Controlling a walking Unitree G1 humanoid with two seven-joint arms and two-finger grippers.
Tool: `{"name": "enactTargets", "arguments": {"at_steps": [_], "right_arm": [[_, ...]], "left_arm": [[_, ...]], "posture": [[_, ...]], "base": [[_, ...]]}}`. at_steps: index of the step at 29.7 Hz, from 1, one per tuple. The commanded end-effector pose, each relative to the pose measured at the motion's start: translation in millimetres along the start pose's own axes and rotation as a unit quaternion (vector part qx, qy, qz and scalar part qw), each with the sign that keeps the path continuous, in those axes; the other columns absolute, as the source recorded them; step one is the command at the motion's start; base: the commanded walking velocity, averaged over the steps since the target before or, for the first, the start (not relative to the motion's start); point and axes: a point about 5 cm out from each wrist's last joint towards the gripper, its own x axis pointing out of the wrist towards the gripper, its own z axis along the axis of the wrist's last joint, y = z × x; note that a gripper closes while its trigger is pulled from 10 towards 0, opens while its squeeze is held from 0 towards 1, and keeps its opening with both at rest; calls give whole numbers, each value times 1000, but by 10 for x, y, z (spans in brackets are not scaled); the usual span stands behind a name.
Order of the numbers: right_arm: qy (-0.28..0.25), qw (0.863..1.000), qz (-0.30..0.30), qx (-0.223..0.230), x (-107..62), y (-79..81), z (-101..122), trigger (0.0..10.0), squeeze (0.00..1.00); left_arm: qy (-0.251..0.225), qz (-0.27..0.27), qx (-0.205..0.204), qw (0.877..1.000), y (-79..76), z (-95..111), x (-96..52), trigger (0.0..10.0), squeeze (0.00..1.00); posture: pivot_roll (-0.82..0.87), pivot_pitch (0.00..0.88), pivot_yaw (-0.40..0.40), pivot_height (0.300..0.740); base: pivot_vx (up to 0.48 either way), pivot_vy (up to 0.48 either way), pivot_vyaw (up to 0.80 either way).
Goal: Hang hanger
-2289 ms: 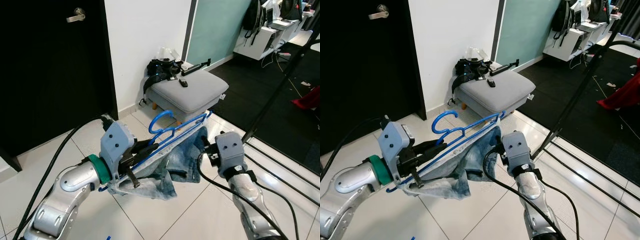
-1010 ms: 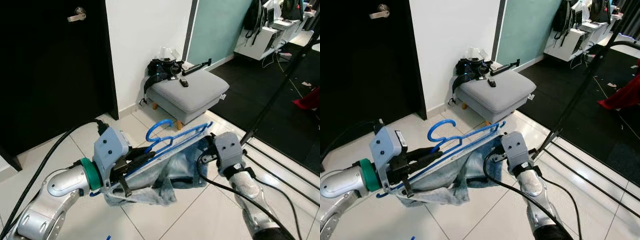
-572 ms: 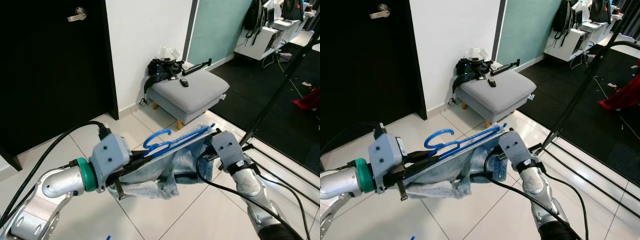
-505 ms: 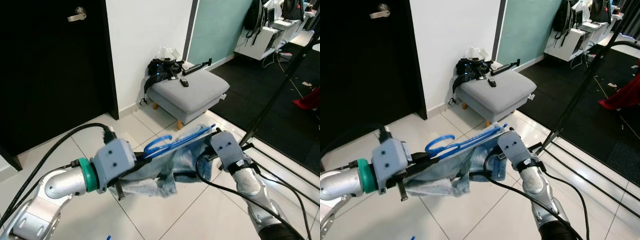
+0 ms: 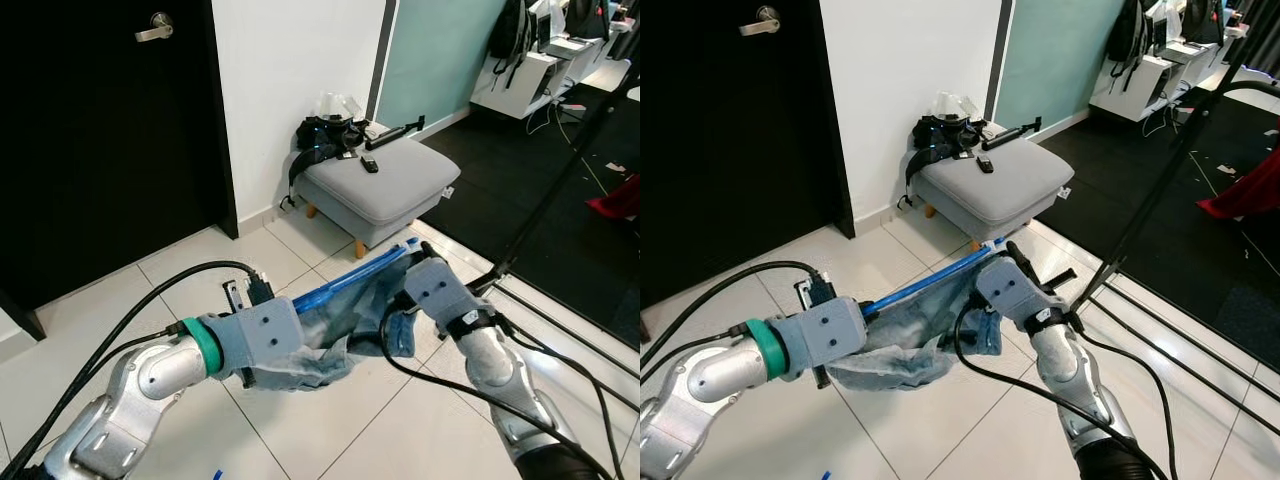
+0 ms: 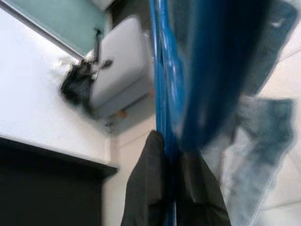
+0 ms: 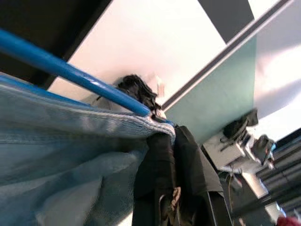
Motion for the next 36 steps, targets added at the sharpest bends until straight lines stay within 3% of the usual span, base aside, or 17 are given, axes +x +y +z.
{"name": "enactTargets", "arguments": {"at_steps": [1,5,7,9,12,14,15,17,19,22,25,36], "right_arm": [[-23,1000,-6,-9,-1,-7,88,0,0],[-15,1000,-4,-17,-21,-6,49,0,0],[0,1000,-6,-26,-52,-38,-33,0,0],[0,1000,-6,-26,-52,-38,-33,0,0],[16,999,-4,-36,-95,-59,-111,0,0],[16,999,-4,-36,-95,-59,-111,0,0],[24,999,0,-41,-122,-55,-152,0,0],[33,998,5,-47,-156,-43,-199,0,0],[33,998,5,-47,-156,-43,-199,0,0],[29,998,12,-48,-147,-6,-176,0,0],[23,998,16,-49,-133,16,-141,0,0],[-13,998,23,-52,-91,50,33,0,0]], "left_arm": [[30,-12,14,999,-75,-85,14,10000,0],[52,-16,48,997,-75,-165,-24,10000,0],[54,-36,49,997,-65,-209,-115,10000,0],[54,-36,49,997,-65,-209,-115,10000,0],[36,-55,-3,998,-39,-187,-217,10000,0],[36,-55,-3,998,-39,-187,-217,10000,0],[25,-78,-16,997,-34,-170,-302,10000,0],[38,-110,31,993,-25,-203,-419,10000,0],[38,-110,31,993,-25,-203,-419,10000,0],[72,-116,100,986,-26,-277,-423,10000,0],[89,-135,136,977,-49,-332,-439,10000,0],[125,-141,183,965,-113,-442,-397,10000,0]], "posture": [[-10,129,25,740],[-13,130,28,740],[-12,131,29,740],[-12,131,29,740],[-9,133,31,740],[-9,133,31,740],[-6,136,31,740],[1,138,31,740],[1,138,31,740],[0,139,31,740],[0,139,32,740],[-7,141,38,740]], "base": [[0,0,0],[0,0,0],[0,0,0],[0,0,0],[0,0,0],[0,0,0],[0,0,0],[0,0,0],[0,0,0],[0,0,0],[0,0,0],[0,0,0]]}}
